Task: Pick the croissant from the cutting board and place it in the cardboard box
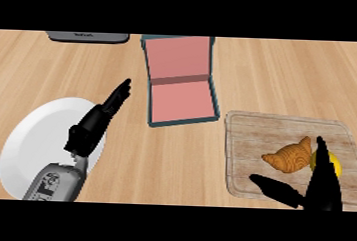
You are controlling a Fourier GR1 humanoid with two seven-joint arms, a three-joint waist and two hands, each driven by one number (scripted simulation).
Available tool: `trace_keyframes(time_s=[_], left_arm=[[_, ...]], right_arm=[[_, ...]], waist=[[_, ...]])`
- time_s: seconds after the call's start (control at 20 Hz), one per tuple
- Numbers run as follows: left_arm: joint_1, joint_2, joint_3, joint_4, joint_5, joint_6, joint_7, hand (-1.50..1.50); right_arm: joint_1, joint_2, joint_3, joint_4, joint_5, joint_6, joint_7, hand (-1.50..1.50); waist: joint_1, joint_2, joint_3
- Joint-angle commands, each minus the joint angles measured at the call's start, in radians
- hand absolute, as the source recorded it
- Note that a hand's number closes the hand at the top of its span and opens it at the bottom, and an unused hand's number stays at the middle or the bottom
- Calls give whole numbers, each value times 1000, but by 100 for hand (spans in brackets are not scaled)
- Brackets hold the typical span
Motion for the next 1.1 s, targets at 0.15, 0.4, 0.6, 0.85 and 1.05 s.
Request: trace_keyframes(time_s=[0.15, 0.4, 0.6, 0.85, 1.05], left_arm=[[-11, -41, 10, -9, -38, -9, 28, 0], [-10, -43, 29, -9, -46, -25, 22, 0], [13, -70, 21, -28, -59, -12, 33, 0], [4, -43, 42, 17, -62, -50, -19, 0], [7, -45, 47, -51, -51, -64, 41, 0]], right_arm=[[-7, 24, 14, 18, 12, 35, 36, -150], [-45, -7, -83, 132, -99, 19, -67, -150], [-54, 1, -50, 117, -34, 55, -12, -150], [-92, 43, -29, 258, 9, -23, -19, -150], [-79, 43, -41, 274, -10, -23, -56, 150]], waist=[[-1, 2, 4], [-1, 3, 4], [0, 2, 4], [1, 3, 4], [1, 3, 4]])
